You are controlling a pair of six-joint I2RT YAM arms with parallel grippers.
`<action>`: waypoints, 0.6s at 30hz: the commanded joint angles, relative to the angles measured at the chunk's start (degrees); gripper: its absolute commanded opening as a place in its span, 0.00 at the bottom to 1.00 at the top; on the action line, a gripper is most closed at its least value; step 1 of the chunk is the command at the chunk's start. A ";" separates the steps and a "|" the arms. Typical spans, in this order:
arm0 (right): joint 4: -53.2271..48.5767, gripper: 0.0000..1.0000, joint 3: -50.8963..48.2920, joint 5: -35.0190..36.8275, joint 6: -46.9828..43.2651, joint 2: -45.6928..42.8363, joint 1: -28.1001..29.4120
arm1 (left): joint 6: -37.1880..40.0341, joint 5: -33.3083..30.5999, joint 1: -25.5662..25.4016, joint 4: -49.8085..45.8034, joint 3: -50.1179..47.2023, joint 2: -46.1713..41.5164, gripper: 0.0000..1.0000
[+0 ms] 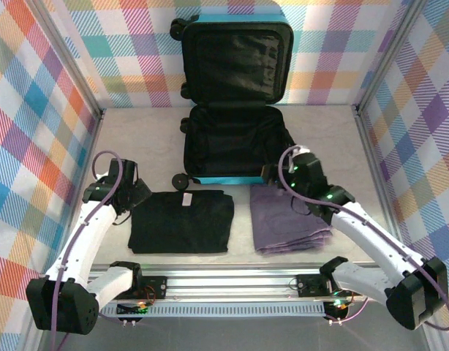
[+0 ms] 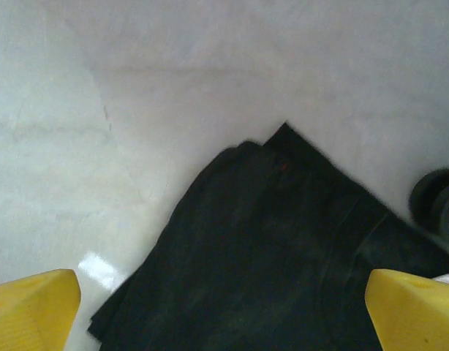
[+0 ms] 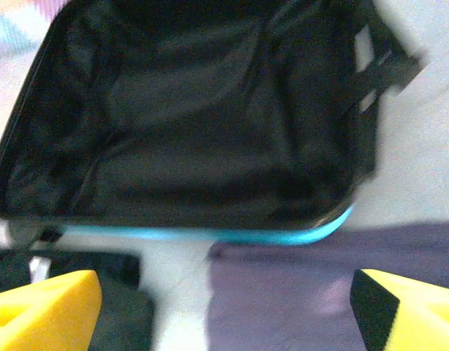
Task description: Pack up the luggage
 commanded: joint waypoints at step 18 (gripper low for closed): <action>0.49 0.79 6.25 -7.86 16.39 29.02 21.12 | -3.57 16.31 -0.89 7.50 -12.71 5.26 1.00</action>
